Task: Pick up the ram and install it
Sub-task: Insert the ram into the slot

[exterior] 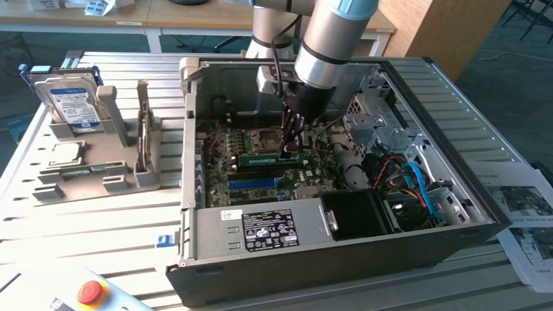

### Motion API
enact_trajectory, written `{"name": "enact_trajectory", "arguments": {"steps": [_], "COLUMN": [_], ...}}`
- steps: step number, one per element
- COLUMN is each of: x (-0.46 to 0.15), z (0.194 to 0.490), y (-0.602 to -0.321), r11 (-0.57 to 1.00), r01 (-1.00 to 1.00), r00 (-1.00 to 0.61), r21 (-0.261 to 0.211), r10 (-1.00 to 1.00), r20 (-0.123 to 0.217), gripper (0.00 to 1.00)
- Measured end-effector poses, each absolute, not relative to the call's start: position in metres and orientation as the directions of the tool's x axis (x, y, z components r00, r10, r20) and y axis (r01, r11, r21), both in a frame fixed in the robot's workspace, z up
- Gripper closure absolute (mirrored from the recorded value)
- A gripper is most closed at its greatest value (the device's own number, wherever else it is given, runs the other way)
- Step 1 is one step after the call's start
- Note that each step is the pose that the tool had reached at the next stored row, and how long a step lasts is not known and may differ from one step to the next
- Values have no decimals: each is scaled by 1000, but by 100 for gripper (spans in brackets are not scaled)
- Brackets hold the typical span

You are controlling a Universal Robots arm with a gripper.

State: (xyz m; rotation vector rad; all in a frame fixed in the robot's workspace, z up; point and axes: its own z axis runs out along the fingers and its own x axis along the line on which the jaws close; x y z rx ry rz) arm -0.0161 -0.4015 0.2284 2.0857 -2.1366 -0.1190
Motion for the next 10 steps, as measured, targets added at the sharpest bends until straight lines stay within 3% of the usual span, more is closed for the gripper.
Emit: {"name": "enact_trajectory", "arguments": {"steps": [10], "x": [-16], "z": [228], "y": [-402], "r11": [33], "r01": [-986], "r00": [-24], "r21": [163], "r10": [-998], "r20": [54], "gripper": [88]}}
